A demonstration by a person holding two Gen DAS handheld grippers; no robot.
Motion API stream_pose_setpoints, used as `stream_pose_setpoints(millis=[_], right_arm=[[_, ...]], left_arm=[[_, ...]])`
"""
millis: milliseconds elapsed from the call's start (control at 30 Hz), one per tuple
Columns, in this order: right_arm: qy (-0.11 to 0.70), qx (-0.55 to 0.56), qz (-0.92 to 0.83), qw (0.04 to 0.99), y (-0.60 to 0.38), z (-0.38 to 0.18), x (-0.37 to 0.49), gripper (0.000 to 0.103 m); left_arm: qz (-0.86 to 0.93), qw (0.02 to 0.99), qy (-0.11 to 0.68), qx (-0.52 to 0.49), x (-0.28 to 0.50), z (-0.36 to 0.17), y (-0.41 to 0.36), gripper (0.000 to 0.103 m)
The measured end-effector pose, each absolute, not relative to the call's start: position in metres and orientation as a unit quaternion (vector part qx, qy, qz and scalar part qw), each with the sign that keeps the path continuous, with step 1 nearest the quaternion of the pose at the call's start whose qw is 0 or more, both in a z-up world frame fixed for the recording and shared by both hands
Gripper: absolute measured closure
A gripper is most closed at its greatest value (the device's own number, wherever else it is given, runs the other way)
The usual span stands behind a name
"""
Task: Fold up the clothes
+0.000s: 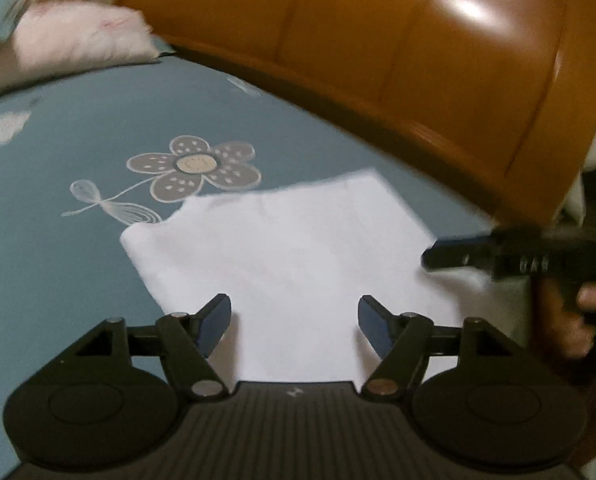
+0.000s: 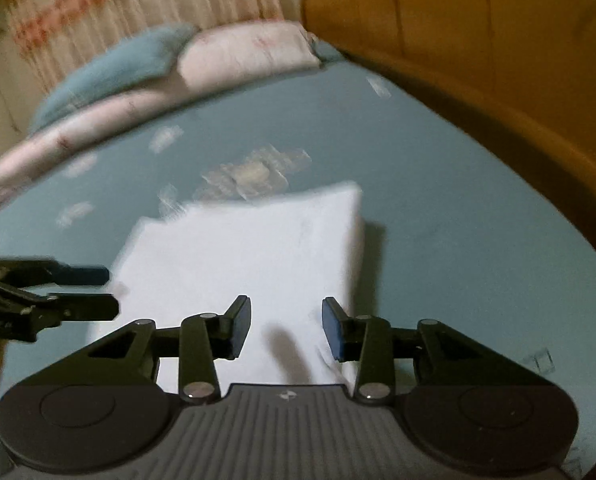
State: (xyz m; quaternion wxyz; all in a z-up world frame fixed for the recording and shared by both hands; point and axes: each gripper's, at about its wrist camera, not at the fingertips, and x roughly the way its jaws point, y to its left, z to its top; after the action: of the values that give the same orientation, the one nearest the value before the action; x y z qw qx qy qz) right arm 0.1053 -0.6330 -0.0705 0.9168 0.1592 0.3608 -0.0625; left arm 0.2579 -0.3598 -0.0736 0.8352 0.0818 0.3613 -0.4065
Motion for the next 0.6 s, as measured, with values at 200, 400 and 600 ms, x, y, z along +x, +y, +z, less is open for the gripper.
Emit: stream_pose_setpoints(millis=[200, 400, 600], right_arm=[[0.334, 0.201, -0.085, 0.917, -0.65, -0.07, 0.082, 0.077], [0.334, 0.194, -0.048, 0.921, -0.635, -0.061, 0.059, 0.078], [0.356, 0.2, -0.065, 0.91, -0.636, -0.076, 0.044, 0.085]], left_arm=[[-0.412, 0.829, 0.363, 0.106, 0.245, -0.075, -0.356, 0.03], [-0.472, 0.798, 0.364, 0.085, 0.213, -0.068, -0.347, 0.022], [-0.462, 0.8, 0.367, 0.108, 0.187, -0.082, -0.34, 0.022]])
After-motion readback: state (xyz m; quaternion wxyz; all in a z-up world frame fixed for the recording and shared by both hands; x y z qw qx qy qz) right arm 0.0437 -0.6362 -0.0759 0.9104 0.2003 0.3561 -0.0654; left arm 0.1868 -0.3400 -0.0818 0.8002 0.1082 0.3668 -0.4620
